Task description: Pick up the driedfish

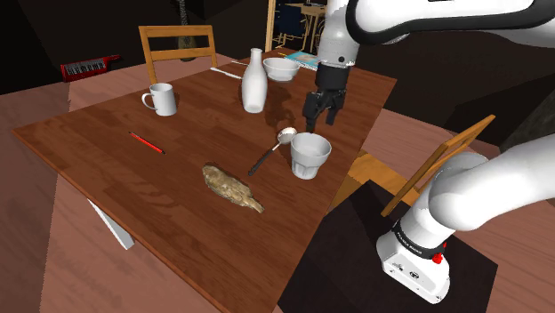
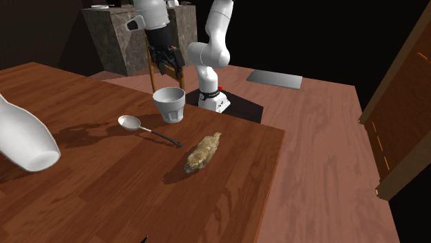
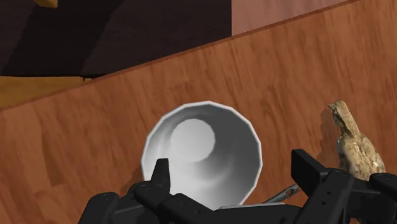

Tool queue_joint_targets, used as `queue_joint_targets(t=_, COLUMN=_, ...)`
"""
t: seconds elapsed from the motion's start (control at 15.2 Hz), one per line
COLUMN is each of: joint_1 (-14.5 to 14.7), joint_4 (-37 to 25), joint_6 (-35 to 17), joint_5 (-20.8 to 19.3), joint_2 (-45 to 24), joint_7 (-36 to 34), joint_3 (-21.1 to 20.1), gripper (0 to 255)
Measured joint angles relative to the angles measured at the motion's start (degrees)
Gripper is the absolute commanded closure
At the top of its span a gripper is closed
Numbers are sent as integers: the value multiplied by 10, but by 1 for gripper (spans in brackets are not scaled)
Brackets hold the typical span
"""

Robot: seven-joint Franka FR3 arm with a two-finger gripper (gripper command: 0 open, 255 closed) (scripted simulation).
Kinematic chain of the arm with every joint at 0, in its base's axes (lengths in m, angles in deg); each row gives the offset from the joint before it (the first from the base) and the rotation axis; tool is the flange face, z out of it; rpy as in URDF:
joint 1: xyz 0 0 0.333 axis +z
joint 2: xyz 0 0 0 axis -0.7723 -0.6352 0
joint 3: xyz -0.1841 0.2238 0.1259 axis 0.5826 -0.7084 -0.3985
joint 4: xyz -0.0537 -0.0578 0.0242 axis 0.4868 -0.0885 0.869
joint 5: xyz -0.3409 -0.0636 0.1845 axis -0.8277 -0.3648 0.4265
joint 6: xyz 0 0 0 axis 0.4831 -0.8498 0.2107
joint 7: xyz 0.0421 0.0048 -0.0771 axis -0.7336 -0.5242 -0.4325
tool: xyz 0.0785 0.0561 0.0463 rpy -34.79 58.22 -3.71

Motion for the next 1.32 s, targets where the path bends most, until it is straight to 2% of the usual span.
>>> queue_joint_targets(t=0.26, joint_1=19, joint_4=-10, joint_6=-52, joint_5=23, joint_2=-58, joint_7=-30, joint_3=-41, gripper=0)
queue_joint_targets(t=0.73, joint_1=40, joint_4=-61, joint_6=-130, joint_5=32, joint_2=-182, joint_7=-74, joint_3=-98, gripper=0)
queue_joint_targets(t=1.32, joint_1=75, joint_4=-166, joint_6=-199, joint_5=-6, joint_2=-352, joint_7=-144, joint_3=-153, gripper=0)
